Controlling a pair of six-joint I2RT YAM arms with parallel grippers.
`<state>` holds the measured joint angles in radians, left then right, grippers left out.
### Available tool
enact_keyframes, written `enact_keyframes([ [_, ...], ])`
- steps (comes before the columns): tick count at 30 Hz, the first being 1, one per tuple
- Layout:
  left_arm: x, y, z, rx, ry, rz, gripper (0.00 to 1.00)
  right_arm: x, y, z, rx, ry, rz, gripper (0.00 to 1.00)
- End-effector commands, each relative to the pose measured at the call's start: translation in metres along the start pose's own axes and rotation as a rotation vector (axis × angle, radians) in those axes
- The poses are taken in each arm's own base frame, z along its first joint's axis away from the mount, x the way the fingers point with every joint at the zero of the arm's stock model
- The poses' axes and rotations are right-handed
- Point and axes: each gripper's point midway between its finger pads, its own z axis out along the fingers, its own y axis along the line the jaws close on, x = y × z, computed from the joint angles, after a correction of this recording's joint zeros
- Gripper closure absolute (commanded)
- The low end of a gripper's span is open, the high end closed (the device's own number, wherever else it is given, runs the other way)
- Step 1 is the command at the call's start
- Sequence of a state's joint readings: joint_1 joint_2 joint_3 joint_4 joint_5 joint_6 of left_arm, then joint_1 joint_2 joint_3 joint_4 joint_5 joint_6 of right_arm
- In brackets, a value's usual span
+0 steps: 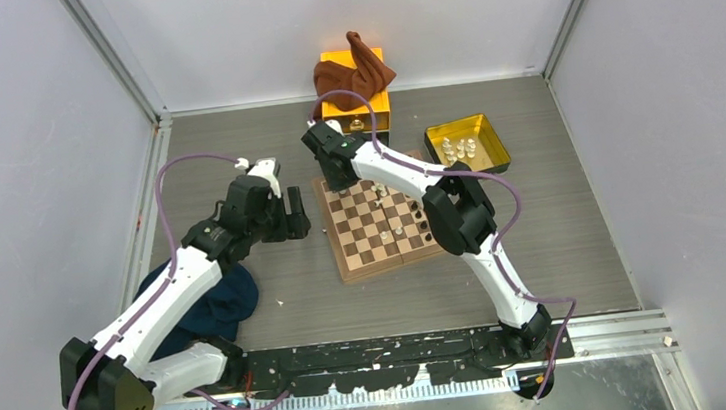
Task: Set up the chess pieces on the board
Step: Place the chess piece on the chessboard.
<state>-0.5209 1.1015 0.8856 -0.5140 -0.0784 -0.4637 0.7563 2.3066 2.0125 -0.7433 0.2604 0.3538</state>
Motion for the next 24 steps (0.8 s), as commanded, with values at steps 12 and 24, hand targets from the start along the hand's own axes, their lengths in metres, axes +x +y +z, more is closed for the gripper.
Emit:
enact_keyframes([
  [12, -0.0068, -0.0010, 0.0031, 0.011, -0.023, 0.001, 0.25, -0.0147, 0.0057, -0.0118, -0.018, -0.035, 0.000, 0.78],
  [24, -0.0058, -0.0018, 0.0032, 0.016, -0.020, -0.003, 0.25, -0.0125, 0.0047, -0.0123, -0.016, -0.031, -0.002, 0.70],
])
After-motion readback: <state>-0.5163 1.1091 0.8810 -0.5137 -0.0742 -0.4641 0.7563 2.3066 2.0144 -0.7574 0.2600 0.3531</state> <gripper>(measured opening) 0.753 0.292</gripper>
